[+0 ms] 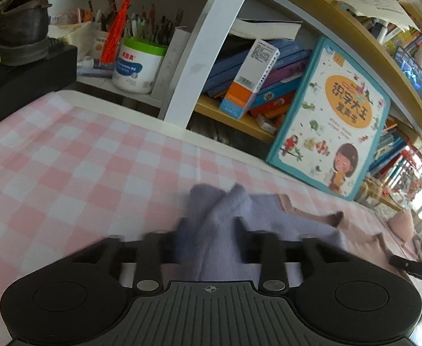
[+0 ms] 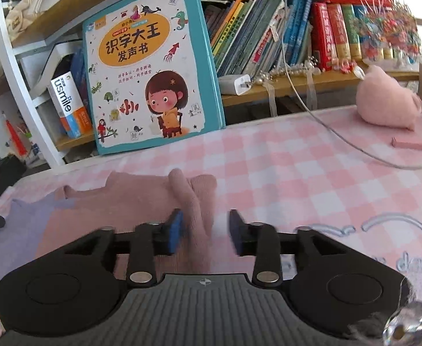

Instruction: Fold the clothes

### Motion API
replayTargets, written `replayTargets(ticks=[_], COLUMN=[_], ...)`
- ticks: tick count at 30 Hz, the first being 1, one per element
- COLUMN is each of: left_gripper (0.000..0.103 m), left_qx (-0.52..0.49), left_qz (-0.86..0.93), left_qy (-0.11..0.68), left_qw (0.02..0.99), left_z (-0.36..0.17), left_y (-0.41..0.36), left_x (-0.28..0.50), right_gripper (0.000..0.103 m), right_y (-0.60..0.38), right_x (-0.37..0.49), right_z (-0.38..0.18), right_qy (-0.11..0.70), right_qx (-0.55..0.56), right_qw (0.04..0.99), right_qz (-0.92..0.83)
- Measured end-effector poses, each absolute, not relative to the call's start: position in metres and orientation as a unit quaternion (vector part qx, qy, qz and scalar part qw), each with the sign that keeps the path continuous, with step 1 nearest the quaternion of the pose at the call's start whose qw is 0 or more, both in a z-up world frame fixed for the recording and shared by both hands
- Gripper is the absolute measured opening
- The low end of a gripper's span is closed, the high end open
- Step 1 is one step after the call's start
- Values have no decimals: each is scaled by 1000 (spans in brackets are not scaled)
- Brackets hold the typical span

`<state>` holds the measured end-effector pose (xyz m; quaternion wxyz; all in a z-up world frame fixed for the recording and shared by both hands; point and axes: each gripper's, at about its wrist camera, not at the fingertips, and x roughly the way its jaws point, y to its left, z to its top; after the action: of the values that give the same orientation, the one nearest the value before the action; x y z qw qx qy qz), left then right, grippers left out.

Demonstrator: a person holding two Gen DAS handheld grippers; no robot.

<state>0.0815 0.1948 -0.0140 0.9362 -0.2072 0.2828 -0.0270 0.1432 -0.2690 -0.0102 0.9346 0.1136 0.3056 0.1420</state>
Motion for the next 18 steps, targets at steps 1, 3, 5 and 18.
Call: replayTargets(ticks=[1,3,5,18], left_gripper=[64,65,65,26], left_qx=[-203,-196,-199,-287], left_qz=[-31,-37,-38,-51], left_qy=[281,279,283,271], left_qw=[938,940,938,917], left_z=[-13,-13,-17,-35], left_y=[193,188,186,208], left_x=[75,62,56,51], right_gripper=[39,40,40,18], right_y=[-272,-278,-282,-276], right_x=[139,131,123,113], right_z=[-9,-8,-10,-20], right_qy=[308,312,318,323], right_qx=[119,127,138,186], right_qw=[932,928,924,906], right_qz=[148,157,161,199])
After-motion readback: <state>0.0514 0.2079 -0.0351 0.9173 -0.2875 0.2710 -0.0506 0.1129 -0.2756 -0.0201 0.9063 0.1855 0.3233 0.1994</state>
